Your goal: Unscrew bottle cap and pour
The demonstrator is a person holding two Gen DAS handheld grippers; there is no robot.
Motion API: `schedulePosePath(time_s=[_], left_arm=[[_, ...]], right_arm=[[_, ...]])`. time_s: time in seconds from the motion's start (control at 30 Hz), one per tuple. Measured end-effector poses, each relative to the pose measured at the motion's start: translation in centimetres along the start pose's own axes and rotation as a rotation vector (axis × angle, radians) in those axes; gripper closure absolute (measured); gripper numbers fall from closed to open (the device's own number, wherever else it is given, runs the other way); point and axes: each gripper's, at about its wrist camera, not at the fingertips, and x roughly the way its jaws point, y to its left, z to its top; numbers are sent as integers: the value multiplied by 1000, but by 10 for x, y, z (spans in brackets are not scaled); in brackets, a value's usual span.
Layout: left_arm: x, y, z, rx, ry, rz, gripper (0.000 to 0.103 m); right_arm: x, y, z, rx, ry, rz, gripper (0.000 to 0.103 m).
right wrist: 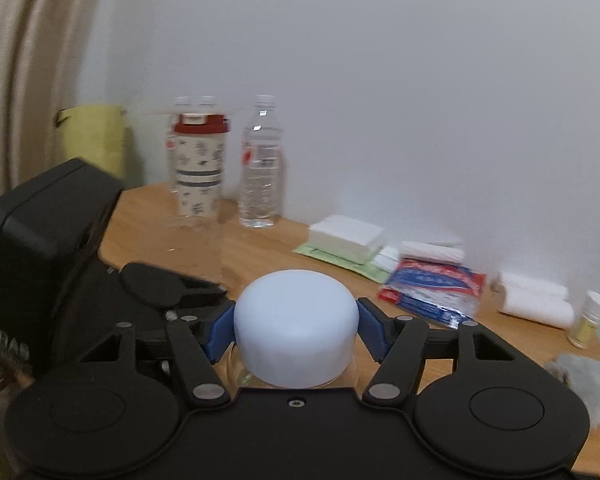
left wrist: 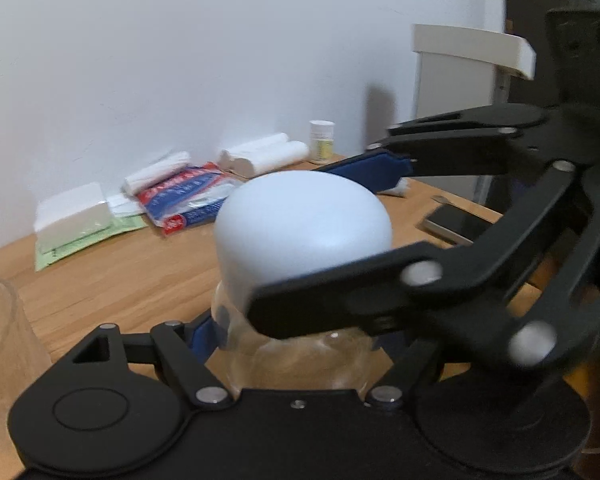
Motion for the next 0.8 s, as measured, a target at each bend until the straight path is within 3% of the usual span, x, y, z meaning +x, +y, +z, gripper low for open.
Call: schedulePosePath(time_s=[0.17,0.3,0.37,0.5,0.57,0.8], left_arm=[[-4,6,-1,58,16,-43,23],[-3,9,1,70,26,-48,23],[-2,7,-1,66,27,-44,24],[0,3,-2,36,16,-8,24],[0,3,-2,14,6,5,24],[-2,0,-3,-27,-23,47,23]], right_arm=[[1,-23,-3,-69,-27,236,34],[4,-33,-5,-105,-54,351,34],[4,-34,-5,-115,-58,361,34],[0,-25,-5,-140,-69,303,33],[-4,-16,-5,-127,-81,211,17],[-13,-3,-8,71,-138,-7,9]])
